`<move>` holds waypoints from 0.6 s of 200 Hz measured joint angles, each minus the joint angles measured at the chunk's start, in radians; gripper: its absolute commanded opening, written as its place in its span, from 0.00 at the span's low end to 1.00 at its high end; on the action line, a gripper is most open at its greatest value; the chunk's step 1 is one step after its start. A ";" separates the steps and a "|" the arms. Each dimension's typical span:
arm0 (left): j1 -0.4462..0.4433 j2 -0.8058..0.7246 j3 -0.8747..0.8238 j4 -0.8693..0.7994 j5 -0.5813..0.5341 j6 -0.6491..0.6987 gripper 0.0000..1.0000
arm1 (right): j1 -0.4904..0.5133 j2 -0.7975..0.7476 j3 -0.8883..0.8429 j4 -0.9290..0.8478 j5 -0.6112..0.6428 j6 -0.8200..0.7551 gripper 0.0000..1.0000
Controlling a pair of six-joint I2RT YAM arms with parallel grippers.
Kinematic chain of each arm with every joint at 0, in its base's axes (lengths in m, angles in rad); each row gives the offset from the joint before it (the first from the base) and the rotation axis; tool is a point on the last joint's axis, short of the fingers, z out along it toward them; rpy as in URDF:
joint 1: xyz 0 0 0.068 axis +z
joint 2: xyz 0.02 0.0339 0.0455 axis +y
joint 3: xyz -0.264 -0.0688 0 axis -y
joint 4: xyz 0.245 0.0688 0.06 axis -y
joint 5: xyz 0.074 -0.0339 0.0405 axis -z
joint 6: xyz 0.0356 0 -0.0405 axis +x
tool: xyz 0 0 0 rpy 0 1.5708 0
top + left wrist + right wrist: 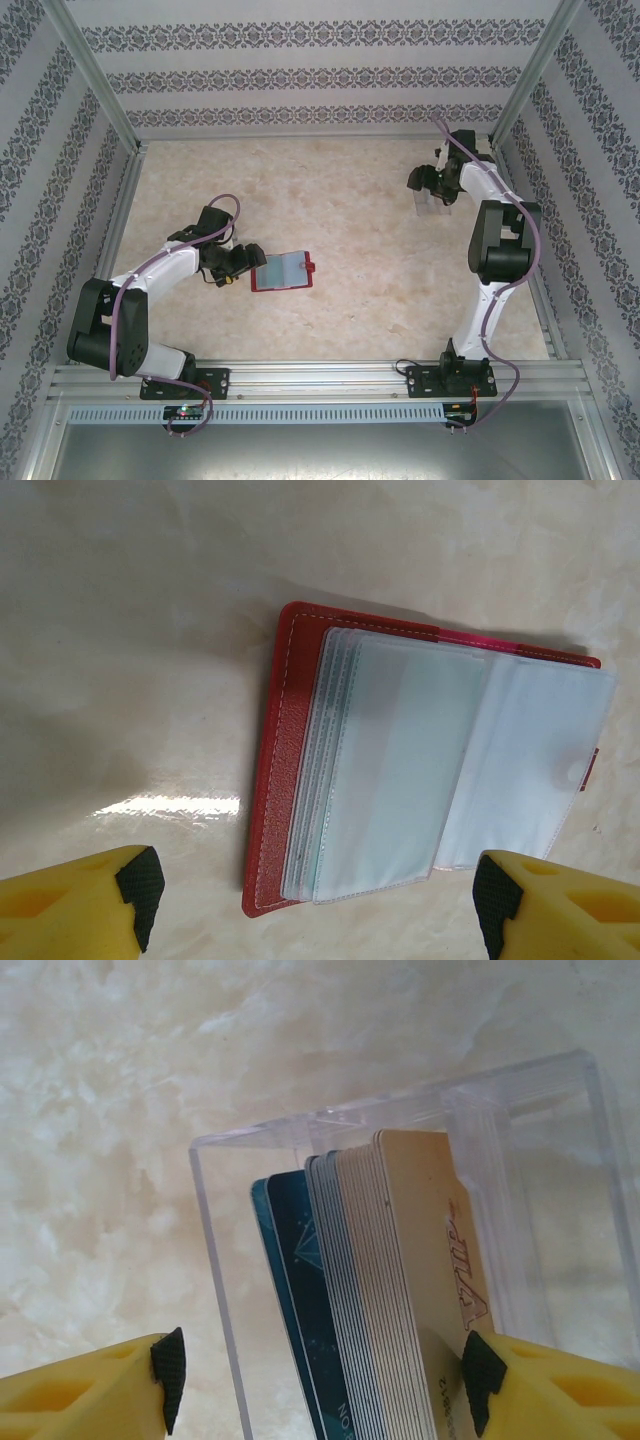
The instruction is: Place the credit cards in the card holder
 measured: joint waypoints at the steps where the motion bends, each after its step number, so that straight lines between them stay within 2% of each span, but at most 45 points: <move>1: 0.000 0.000 0.000 0.000 0.000 0.000 0.83 | 0.000 0.000 0.000 0.000 -0.001 0.000 0.73; 60: 0.000 0.000 0.002 0.000 0.007 0.000 0.83 | -0.008 0.000 -0.015 0.037 -0.087 0.023 0.65; 94: 0.000 -0.010 0.002 0.000 0.006 -0.006 0.83 | -0.021 0.000 -0.031 0.047 -0.100 0.031 0.52; 120: 0.000 -0.013 0.002 0.000 0.006 -0.008 0.83 | -0.027 -0.001 -0.045 0.054 -0.104 0.038 0.46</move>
